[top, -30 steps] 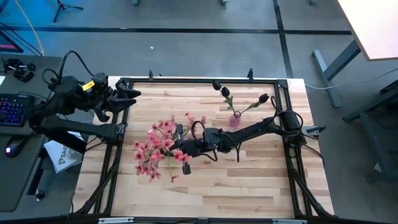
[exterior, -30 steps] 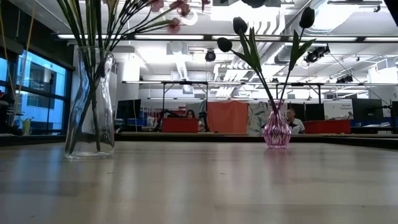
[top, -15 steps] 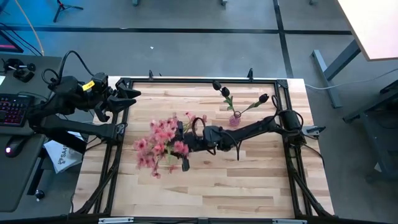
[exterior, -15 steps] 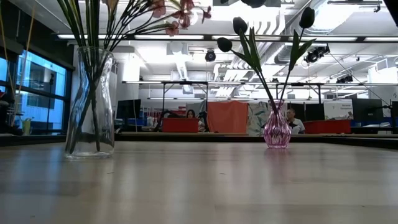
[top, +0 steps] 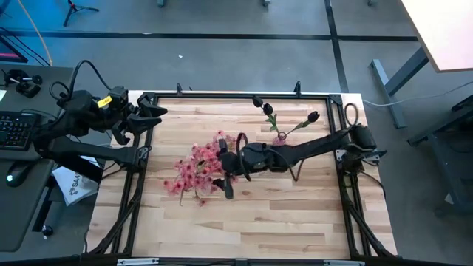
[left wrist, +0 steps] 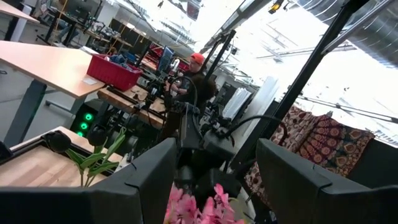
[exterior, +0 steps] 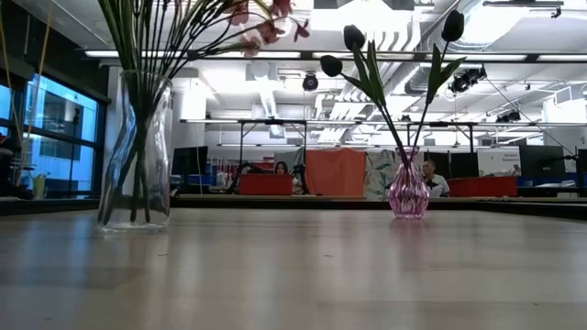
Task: Sort flowers into vase by color
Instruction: Put the pink flowers into the transparent vase, then return to Home Position
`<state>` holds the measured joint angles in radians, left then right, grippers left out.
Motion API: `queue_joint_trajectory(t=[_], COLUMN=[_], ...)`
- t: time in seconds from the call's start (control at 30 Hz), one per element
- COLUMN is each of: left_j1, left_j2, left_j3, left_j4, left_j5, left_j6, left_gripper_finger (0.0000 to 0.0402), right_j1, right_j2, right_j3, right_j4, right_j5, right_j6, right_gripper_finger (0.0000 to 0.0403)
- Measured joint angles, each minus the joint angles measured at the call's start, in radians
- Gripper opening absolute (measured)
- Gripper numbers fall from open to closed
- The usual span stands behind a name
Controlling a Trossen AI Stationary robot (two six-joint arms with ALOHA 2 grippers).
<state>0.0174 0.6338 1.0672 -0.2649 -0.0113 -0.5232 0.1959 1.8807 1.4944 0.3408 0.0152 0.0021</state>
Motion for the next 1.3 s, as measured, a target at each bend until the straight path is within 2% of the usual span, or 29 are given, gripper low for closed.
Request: queue_joint_trajectory(t=[0.13,0.47,0.8,0.93,1.0,1.1,1.27,1.3], left_j1=[0.0,0.0,0.0,0.002,0.002,0.002,0.016,0.024], left_j2=[0.0,0.0,0.0,0.0,0.0,-0.001,-0.057,-0.078], left_j3=[0.0,0.0,0.0,0.0,0.0,-0.023,-0.175,-0.222], left_j4=[0.0,0.0,0.007,-0.024,-0.069,-0.111,-0.037,-0.012], left_j5=[0.0,0.0,-0.001,-0.037,-0.093,-0.184,-0.218,-0.235], left_j6=[0.0,0.013,0.168,0.244,0.301,0.374,0.431,0.429], left_gripper_finger=[0.0211,0.0211,0.0211,0.0211,0.0211,0.0211,0.0191,0.018], right_j1=[0.003,0.003,0.003,0.003,0.003,0.013,0.023,0.023], right_j2=[-0.075,-0.269,-0.484,-0.537,-0.555,-0.569,-0.578,-0.58], right_j3=[0.0,0.0,0.0,0.0,0.0,0.0,0.0,0.0], right_j4=[-0.163,-0.489,-0.704,-0.786,-0.851,-0.972,-1.128,-1.156], right_j5=[-0.013,-0.026,-0.016,-0.016,-0.018,-0.027,-0.057,-0.073], right_j6=[0.001,0.076,0.13,0.177,0.18,0.163,0.178,0.185], right_gripper_finger=[0.029,0.0293,0.0293,0.0283,0.0261,0.02,0.0033,0.0017])
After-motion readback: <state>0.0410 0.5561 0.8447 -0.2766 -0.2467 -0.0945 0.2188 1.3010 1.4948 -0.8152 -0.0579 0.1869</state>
